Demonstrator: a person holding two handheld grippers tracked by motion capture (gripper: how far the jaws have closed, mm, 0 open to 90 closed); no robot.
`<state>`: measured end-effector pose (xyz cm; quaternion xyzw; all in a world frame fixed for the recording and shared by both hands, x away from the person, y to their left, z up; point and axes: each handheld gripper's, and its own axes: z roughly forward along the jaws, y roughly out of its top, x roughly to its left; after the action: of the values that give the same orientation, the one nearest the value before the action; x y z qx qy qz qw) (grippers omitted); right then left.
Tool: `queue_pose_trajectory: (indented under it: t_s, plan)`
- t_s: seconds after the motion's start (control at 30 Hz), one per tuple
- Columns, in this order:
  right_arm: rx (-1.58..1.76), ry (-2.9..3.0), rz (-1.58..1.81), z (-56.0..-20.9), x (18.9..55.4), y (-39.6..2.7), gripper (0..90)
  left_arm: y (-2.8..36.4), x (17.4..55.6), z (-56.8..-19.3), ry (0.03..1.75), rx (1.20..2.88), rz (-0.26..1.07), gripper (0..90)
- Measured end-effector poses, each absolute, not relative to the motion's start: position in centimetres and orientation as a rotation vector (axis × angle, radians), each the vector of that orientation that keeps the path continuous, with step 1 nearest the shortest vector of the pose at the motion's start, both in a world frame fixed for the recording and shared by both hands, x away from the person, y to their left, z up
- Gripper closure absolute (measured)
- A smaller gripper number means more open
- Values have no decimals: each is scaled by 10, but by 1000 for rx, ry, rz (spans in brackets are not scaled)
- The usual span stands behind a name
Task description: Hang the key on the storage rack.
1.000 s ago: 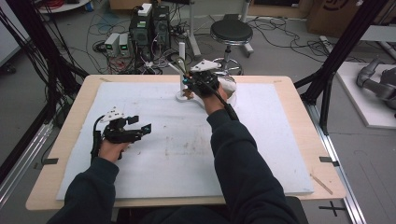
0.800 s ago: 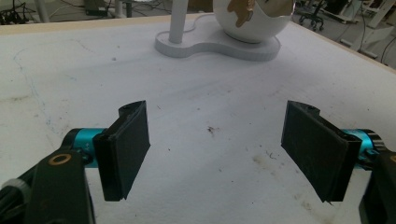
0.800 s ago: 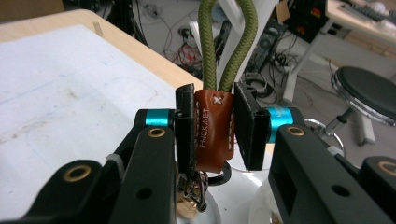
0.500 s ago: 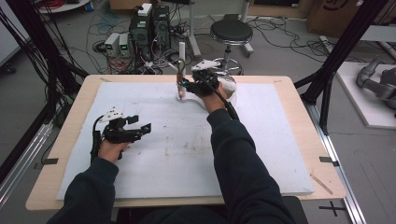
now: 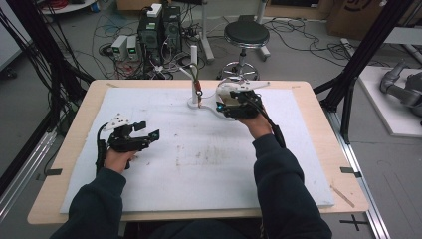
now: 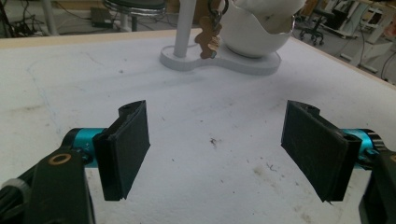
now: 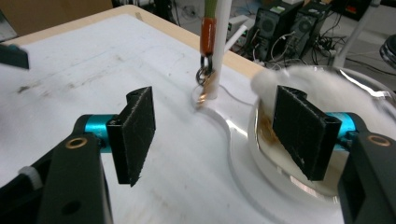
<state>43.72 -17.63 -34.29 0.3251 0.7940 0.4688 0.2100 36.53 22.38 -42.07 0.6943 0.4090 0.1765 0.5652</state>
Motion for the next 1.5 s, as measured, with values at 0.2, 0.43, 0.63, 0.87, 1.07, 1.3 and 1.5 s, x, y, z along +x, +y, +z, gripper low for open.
queue_pose_trajectory:
  t_s: [0.2, 0.43, 0.63, 0.87, 1.07, 1.3, 1.5]
  plan:
    - [889, 2222, 1308, -359, 409, -210, 273, 224, 365, -419, 930, 1607, 416, 200]
    - [937, 2173, 1309, -380, 386, -254, 255, 223, 365, -420, 928, 1624, 418, 198]
    - [987, 2126, 1300, -396, 371, -285, 233, 222, 365, -421, 934, 1626, 419, 200]
    - [1008, 2112, 1285, -409, 356, -309, 211, 222, 367, -420, 935, 1616, 440, 207]
    - [1047, 2116, 1285, -414, 349, -315, 210, 222, 365, -419, 931, 1617, 454, 207]
    - [1075, 2107, 1284, -415, 352, -314, 211, 222, 363, -417, 930, 1623, 463, 207]
    - [1083, 2097, 1278, -414, 351, -315, 211, 220, 361, -417, 919, 1630, 462, 207]
